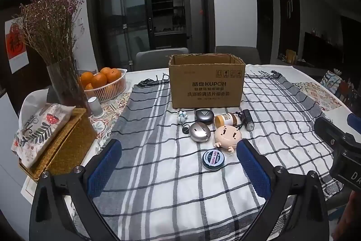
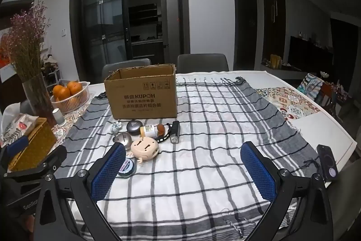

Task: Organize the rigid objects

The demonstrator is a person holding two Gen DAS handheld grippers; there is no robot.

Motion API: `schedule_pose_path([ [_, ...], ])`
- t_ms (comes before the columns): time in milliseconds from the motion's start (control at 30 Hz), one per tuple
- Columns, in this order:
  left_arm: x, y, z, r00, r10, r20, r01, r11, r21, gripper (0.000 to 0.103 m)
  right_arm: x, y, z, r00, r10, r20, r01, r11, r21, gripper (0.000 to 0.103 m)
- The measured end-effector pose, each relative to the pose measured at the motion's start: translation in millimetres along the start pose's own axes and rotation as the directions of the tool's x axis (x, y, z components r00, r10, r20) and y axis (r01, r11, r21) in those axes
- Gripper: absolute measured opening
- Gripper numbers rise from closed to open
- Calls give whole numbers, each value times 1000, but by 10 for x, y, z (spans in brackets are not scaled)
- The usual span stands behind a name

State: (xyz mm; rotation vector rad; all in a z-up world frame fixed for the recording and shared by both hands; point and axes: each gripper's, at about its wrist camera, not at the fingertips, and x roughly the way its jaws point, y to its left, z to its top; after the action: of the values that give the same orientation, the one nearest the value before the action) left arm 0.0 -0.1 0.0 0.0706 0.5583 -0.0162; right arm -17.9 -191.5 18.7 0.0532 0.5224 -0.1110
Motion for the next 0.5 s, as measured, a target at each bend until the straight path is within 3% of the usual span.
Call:
schedule_pose_path([
  [500, -3, -20, -4, 1000, 2, 7, -2, 1000, 2, 103, -35, 15, 11, 1000, -2, -1, 2, 1000, -6, 103],
])
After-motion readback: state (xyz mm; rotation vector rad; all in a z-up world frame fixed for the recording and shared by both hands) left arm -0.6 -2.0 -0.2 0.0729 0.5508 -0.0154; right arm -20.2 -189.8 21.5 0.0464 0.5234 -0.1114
